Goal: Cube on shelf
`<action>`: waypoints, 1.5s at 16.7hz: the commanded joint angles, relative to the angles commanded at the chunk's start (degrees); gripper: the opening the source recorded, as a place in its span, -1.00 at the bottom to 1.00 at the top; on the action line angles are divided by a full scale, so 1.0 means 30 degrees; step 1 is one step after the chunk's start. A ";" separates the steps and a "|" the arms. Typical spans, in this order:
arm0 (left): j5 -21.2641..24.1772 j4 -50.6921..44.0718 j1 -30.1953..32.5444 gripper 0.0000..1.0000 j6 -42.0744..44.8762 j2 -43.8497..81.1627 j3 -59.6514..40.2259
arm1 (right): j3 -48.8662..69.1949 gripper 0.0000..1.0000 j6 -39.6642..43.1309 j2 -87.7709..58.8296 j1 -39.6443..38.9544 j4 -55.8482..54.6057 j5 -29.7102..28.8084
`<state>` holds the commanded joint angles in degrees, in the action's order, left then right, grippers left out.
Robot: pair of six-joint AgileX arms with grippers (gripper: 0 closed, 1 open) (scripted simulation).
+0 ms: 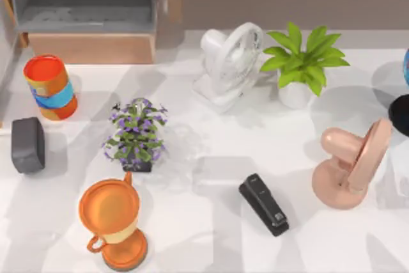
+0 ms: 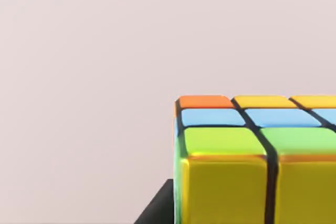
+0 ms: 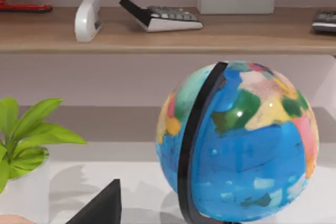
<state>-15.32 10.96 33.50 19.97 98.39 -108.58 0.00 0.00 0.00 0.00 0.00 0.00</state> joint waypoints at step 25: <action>-0.8316 1.8959 0.4695 -1.00 -0.3213 1.2243 0.7191 | 0.0000 1.00 0.0000 0.0000 0.0000 0.0000 0.0000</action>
<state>-40.26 67.84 47.59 10.33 135.12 -87.00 0.00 0.00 0.00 0.00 0.00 0.00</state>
